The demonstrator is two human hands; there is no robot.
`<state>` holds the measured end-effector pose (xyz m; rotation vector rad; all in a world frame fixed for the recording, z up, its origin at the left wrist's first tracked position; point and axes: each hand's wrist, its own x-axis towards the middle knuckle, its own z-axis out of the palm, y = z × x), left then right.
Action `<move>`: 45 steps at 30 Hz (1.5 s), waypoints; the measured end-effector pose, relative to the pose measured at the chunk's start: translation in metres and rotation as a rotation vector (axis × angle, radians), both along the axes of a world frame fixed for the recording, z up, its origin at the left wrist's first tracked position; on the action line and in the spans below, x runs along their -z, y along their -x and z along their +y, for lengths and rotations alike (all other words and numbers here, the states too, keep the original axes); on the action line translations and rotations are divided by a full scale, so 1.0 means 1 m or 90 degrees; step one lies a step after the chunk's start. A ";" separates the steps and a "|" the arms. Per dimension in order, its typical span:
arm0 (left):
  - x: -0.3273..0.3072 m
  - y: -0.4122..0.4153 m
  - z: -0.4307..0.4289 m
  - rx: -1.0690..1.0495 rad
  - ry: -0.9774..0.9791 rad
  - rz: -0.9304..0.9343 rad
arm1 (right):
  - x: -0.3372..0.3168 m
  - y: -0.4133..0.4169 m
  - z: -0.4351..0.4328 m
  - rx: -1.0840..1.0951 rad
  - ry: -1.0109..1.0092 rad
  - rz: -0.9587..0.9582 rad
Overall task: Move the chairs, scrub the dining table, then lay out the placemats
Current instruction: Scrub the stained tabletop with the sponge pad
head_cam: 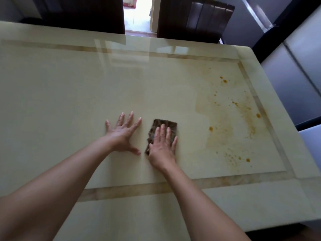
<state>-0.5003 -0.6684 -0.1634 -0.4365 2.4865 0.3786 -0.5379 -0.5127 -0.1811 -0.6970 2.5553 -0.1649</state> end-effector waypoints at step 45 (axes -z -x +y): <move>-0.012 -0.086 0.086 0.117 0.032 -0.001 | -0.044 -0.121 0.113 -0.380 -0.092 0.092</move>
